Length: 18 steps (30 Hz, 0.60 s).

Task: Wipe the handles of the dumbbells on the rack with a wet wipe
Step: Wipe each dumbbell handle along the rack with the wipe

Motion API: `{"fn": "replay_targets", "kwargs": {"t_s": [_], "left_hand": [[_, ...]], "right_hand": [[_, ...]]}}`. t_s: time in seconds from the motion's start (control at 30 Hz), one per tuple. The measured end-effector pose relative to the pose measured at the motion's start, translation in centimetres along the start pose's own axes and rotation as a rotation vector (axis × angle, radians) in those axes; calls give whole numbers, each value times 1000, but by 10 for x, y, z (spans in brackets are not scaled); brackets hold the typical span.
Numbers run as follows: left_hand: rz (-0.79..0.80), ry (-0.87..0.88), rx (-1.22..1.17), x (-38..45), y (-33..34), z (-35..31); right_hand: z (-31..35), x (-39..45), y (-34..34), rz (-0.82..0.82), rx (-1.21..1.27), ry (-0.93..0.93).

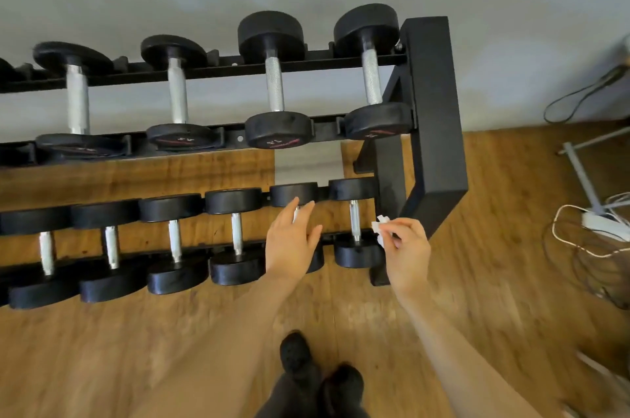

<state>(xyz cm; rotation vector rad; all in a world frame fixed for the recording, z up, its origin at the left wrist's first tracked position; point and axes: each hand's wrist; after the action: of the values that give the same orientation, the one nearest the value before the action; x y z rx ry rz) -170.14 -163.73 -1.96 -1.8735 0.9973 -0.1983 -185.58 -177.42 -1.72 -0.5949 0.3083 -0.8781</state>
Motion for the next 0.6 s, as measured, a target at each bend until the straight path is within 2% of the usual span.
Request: {"fn": "replay_targets", "kwargs": {"t_s": [0.23, 0.4, 0.6], "left_hand": [[-21, -7, -27, 10, 51, 39], [-42, 16, -8, 35, 104, 76], [-152, 88, 34, 74, 172, 122]], "right_hand": [[-42, -14, 48, 31, -50, 11], [-103, -11, 102, 40, -22, -13], [-182, 19, 171, 19, -15, -22]]}}
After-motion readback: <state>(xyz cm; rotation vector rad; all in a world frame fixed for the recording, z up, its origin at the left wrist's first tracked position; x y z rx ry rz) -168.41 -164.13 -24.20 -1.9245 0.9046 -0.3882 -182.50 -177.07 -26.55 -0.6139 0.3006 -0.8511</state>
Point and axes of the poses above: each hand's wrist, its own x-axis towards the middle knuckle, its own y-axis out of the palm, z = x × y, and after that the axes turned 9 degrees about z, right-handed
